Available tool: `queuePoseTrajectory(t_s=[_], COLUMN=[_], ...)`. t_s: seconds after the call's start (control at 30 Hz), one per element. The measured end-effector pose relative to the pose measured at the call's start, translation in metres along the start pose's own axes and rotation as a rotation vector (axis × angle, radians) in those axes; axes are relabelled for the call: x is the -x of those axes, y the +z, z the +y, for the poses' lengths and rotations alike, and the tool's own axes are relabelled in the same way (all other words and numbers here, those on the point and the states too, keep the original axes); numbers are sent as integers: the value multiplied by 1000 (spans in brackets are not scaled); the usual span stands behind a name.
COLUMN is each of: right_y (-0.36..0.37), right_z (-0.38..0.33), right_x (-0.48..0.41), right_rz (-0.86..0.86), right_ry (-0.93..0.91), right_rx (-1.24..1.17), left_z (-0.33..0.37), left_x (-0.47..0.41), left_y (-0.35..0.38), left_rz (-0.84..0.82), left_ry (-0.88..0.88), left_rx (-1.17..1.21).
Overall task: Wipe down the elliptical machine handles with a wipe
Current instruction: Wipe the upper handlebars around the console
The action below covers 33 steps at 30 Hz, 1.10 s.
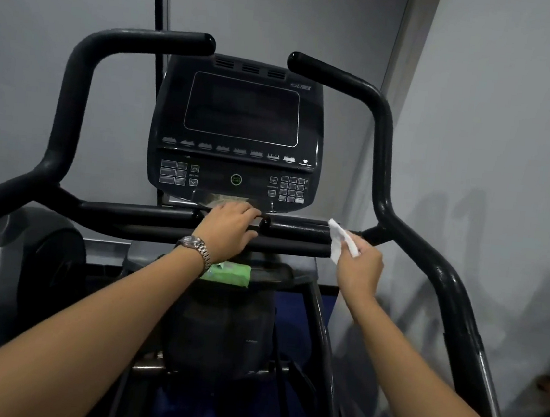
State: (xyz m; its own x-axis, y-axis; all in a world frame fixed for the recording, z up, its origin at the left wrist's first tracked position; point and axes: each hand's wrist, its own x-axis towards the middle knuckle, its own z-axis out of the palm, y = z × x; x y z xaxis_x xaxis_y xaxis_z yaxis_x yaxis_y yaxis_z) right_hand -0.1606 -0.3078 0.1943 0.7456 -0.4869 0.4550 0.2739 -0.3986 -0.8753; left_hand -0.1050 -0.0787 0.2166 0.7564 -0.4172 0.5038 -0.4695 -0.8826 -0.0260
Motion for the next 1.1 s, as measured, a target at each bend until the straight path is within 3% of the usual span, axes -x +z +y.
queuePoseTrajectory(t_s=[0.1, 0.2, 0.3, 0.43, 0.53, 0.6, 0.7, 0.93, 1.1], right_y=[25, 54, 73, 65, 65, 77, 85, 79, 76], right_z=[10, 24, 36, 48, 44, 31, 32, 40, 44], right_x=[-17, -22, -15, -19, -30, -29, -18, -26, -20], right_rz=[-20, -155, -277, -189, -129, -176, -251, -131, -236], right_ry=[-318, -625, -795, -794, -690, -666, -771, -738, -822], right_rx=[149, 374, 539, 465, 458, 447, 434, 366, 373], left_z=[-7, -10, -12, -17, -19, -21, -22, -23, -22], left_x=[-14, -22, -25, -28, -28, -27, -28, -31, -31], left_y=[8, 17, 24, 29, 33, 34, 34, 31, 30], left_rz=[-25, -17, 25, 66, 96, 119, 129, 99, 95], left_ry=[49, 71, 75, 84, 95, 103, 120, 134, 124], left_rx=[15, 72, 106, 173, 231, 268, 281, 279, 287])
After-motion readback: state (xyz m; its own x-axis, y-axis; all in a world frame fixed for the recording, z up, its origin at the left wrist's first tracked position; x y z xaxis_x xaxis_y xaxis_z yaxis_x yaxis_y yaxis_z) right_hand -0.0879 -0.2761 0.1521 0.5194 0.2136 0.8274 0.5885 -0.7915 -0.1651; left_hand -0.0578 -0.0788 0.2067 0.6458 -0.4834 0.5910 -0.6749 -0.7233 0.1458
